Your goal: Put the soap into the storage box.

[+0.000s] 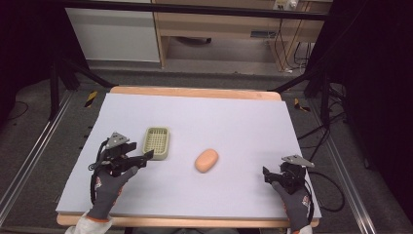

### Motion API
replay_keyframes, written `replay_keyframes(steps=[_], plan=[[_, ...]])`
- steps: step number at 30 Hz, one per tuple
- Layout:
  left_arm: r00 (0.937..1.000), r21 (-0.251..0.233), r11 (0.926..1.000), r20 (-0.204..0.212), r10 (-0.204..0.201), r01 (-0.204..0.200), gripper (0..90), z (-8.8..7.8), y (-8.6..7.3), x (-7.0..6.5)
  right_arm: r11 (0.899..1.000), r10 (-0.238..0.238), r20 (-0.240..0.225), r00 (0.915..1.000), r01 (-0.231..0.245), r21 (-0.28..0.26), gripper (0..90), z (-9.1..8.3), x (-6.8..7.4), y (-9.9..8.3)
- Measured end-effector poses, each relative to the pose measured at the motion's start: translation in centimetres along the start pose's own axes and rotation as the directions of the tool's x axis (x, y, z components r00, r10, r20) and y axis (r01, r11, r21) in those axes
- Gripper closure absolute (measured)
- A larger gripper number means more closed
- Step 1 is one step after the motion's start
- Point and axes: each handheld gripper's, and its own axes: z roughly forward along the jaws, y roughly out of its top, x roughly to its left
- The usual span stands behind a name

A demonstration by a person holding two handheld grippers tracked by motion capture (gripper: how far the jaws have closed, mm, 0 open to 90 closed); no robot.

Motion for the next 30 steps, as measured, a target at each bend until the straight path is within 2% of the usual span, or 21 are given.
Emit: replay_keyframes(steps=[9,30], plan=[[0.9994,0.012,0.9996,0.025,0.024,-0.024,24.5,1.5,1.0,-2.0,1.000,-0.015,-0.002,0.9999,0.015,0.009,8.3,0.2,0.1,-0.1],[0.9972,0.027,0.9979,0.047,0.058,-0.060,24.2,3.9,2.0,-4.6,1.000,-0.020,0.000,0.9998,0.020,0.016,7.6,0.3,0.2,-0.1]])
